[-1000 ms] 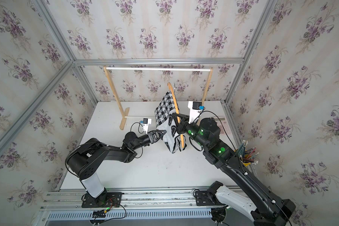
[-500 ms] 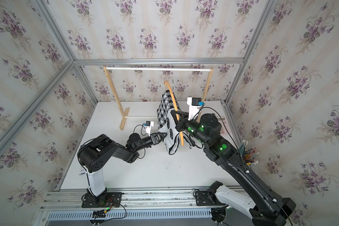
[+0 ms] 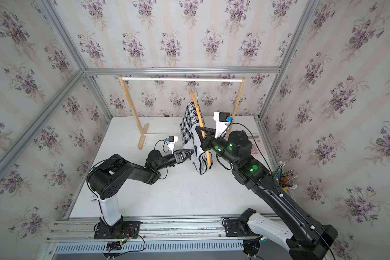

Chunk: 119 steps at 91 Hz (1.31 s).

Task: Hang the scarf on the hanger
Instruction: Hang the scarf on the hanger, then place the hanger at the clothesline.

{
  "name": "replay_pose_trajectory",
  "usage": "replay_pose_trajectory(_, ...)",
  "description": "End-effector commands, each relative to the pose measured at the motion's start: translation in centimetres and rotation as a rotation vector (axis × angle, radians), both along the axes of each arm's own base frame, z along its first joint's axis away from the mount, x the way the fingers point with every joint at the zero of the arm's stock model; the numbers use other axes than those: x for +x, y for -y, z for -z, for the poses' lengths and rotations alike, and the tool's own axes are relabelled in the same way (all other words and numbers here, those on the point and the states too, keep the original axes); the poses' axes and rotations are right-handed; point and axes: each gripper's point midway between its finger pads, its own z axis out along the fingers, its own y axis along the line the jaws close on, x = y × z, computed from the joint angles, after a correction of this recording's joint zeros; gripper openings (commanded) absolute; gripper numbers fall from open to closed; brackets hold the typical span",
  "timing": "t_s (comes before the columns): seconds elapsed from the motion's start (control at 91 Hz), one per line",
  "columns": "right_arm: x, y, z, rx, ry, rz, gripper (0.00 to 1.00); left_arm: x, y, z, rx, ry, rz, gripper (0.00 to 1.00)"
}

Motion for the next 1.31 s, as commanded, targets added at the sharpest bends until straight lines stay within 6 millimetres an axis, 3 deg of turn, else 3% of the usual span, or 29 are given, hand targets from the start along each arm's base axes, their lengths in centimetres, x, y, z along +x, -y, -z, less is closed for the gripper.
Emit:
replay_pose_trajectory(0.0,-0.5,0.3,-4.3,0.087,0.146,-0.002,0.0,-0.6,0.0,-0.1,0.0,0.009,0.024,0.42)
replay_pose_trajectory(0.176,-0.5,0.4,-4.6,0.082,0.156,0.004,0.0,-0.8,0.2,1.2,0.018,-0.021,0.047,0.52)
replay_pose_trajectory(0.44,-0.2,0.5,-4.4,0.064,0.154,0.012,0.0,-1.8,-0.6,4.8,0.084,-0.07,0.046,0.54)
replay_pose_trajectory(0.725,0.3,0.5,-4.2,0.04,0.147,0.014,0.0,-2.4,-3.1,2.7,0.078,0.002,-0.019,0.54)
replay_pose_trajectory(0.923,2.1,-0.3,-3.9,0.022,0.123,0.012,0.0,0.1,-5.7,3.4,0.098,0.001,-0.147,0.54)
replay_pose_trajectory(1.099,4.5,-1.0,-3.5,0.006,0.1,0.018,0.0,4.0,-7.0,3.1,0.177,0.011,-0.226,0.53)
replay_pose_trajectory(1.209,5.7,-0.9,-3.2,0.007,0.091,0.027,0.0,5.8,-7.3,2.2,0.354,0.05,-0.277,0.51)
replay_pose_trajectory(1.297,6.9,-0.3,-3.0,0.012,0.086,0.042,0.0,6.8,-8.4,0.1,0.486,0.095,-0.343,0.5)
